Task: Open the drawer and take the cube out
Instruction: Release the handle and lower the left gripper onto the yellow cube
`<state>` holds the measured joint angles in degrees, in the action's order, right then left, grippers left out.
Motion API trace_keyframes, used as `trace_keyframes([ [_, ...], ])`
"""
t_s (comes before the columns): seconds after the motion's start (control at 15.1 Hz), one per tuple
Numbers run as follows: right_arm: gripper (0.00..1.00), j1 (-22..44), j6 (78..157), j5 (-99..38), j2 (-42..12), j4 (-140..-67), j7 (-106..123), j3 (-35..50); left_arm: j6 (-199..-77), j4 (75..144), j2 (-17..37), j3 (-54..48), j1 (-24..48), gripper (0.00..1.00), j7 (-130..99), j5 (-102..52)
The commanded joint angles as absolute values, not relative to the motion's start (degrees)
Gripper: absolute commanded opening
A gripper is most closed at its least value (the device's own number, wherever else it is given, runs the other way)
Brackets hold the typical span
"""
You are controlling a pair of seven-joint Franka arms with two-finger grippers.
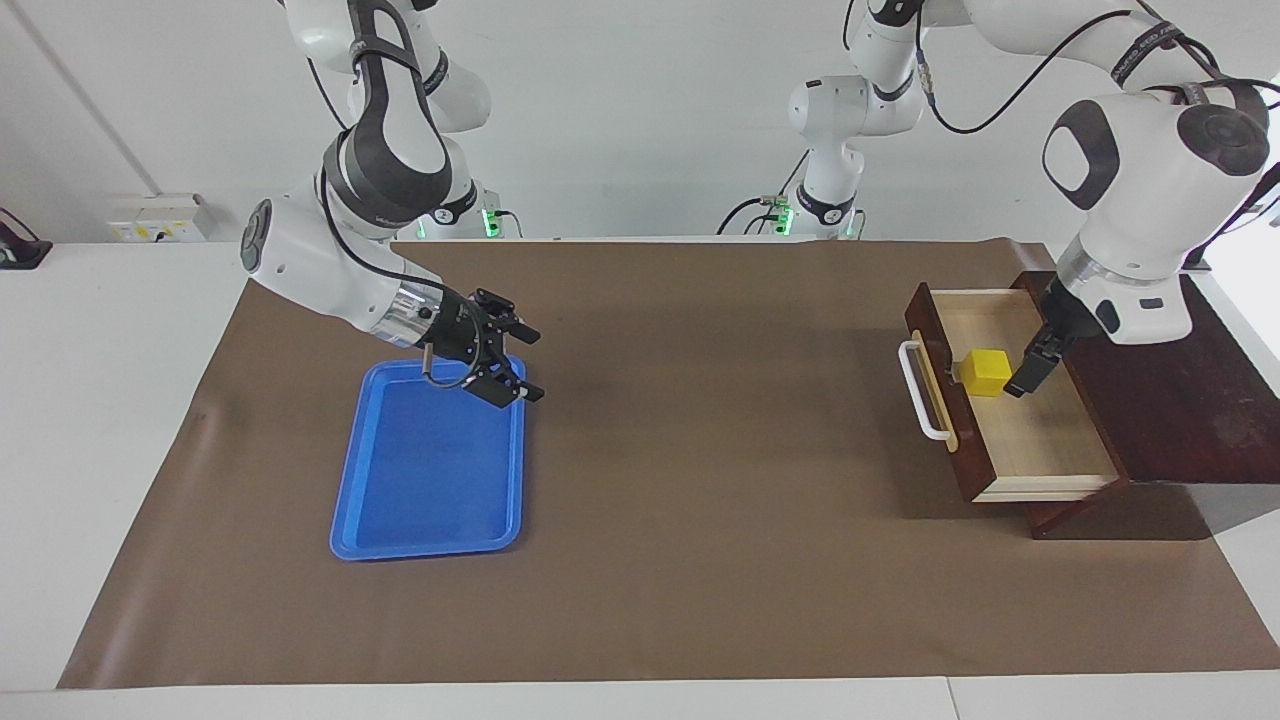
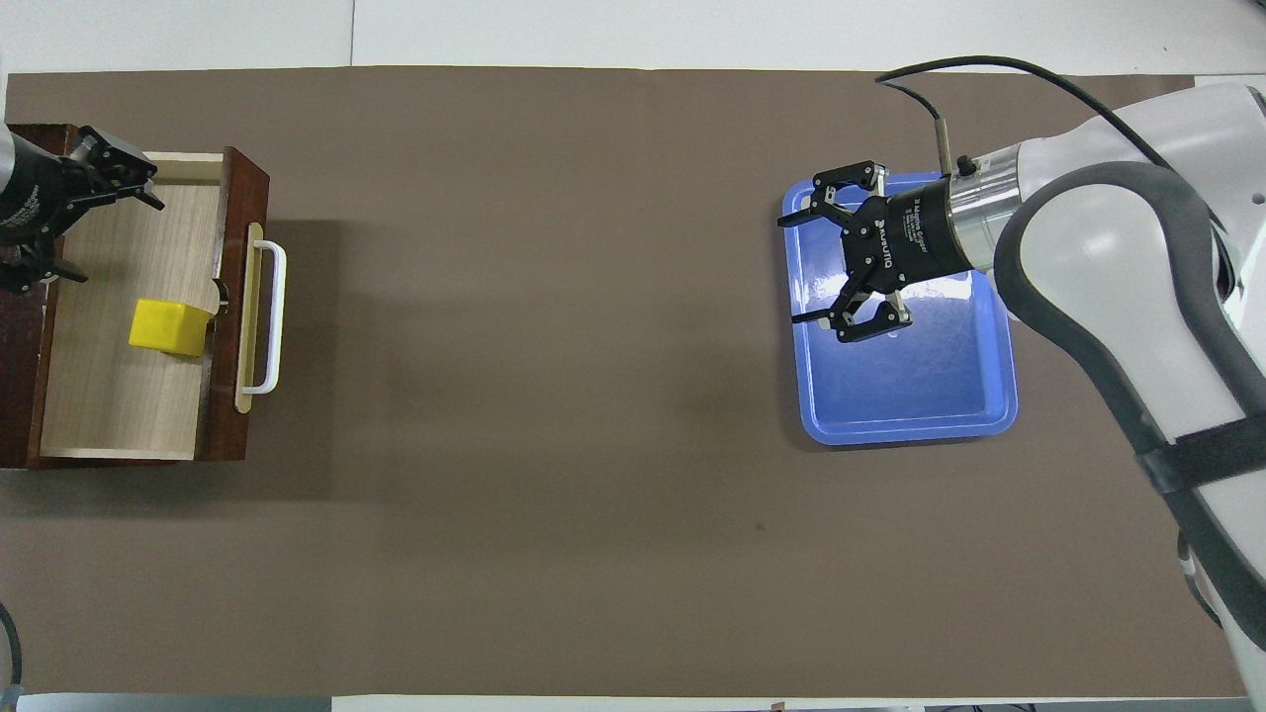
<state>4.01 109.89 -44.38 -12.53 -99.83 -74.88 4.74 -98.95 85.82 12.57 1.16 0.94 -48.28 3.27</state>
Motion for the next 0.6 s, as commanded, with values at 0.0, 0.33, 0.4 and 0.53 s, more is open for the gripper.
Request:
trace_keyframes([
  [0.0, 1.0, 3.2, 109.3, -45.3, -11.1, -101.4, -74.9, 5.1, -99.1, 89.0, 10.6, 1.1, -1.6, 1.0, -58.0, 2.5],
  [0.33, 1.0, 2.8, 108.4, -45.3, -11.0, -102.0, -74.4, 5.0, -109.7, 104.9, 4.1, 1.1, -2.8, 1.0, -68.7, 2.5],
  [0.4, 1.0, 2.8, 108.3, -45.3, -10.7, -102.2, -74.4, 5.1, -111.9, 107.4, 3.1, 1.1, -2.8, 1.0, -69.6, 2.5],
  [0.53, 1.0, 2.9, 107.8, -45.3, -10.8, -102.0, -74.4, 5.1, -114.1, 109.4, 2.4, 1.0, -3.1, 1.0, -74.8, 2.5],
])
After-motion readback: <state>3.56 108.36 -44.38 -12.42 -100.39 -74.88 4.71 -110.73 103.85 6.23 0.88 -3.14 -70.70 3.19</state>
